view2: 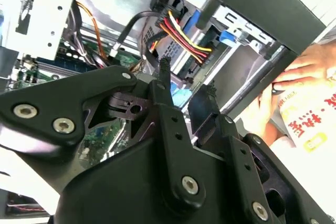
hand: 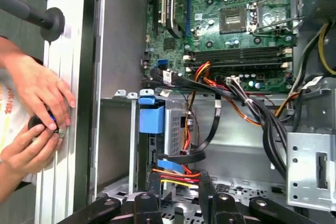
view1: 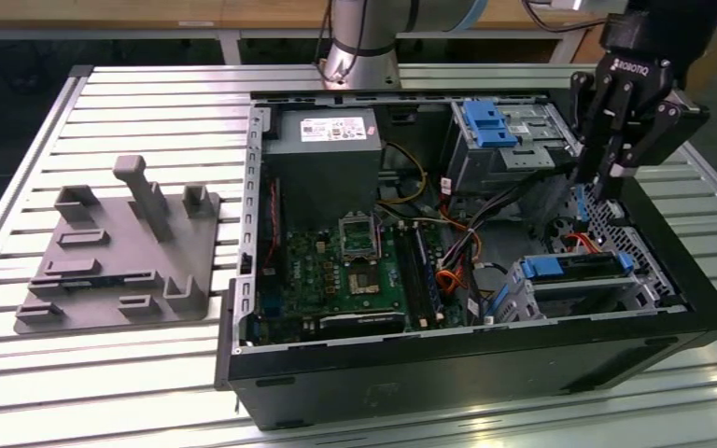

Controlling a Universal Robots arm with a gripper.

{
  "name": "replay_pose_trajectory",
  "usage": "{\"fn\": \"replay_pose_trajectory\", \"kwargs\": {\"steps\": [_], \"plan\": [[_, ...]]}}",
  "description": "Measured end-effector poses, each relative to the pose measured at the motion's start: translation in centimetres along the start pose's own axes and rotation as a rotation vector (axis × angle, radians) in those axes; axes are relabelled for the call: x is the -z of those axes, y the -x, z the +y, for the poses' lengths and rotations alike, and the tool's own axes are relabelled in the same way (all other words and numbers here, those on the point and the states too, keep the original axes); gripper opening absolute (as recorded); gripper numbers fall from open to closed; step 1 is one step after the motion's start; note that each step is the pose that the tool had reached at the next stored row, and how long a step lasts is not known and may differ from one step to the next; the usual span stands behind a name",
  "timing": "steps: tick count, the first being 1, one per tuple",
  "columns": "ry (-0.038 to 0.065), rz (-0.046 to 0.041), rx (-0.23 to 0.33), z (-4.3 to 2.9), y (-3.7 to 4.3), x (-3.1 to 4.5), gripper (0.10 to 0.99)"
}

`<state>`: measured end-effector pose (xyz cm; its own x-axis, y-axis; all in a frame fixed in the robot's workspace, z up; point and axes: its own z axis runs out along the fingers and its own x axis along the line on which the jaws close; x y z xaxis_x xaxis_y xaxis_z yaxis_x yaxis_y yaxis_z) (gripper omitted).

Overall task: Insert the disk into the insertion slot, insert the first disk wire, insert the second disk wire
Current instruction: 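Insert the second disk wire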

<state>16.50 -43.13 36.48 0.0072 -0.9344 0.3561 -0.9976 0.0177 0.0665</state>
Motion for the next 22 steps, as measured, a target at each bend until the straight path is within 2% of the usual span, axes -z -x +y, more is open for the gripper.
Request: {"fn": "replay_pose_trajectory", "kwargs": {"steps": [2,4,8,13,22], "plan": [[0.003,0.0170,0.000,0.07,0.01,-0.03,0.416],[0.004,0.0273,0.000,0.20,0.05,-0.13,0.416],[0.004,0.0353,-0.001,0.59,0.15,-0.43,0.416],[0.004,0.0572,-0.002,0.69,0.29,-0.80,0.416],[0.004,0.0806,-0.004,1.22,0.59,-1.60,0.416]]}}
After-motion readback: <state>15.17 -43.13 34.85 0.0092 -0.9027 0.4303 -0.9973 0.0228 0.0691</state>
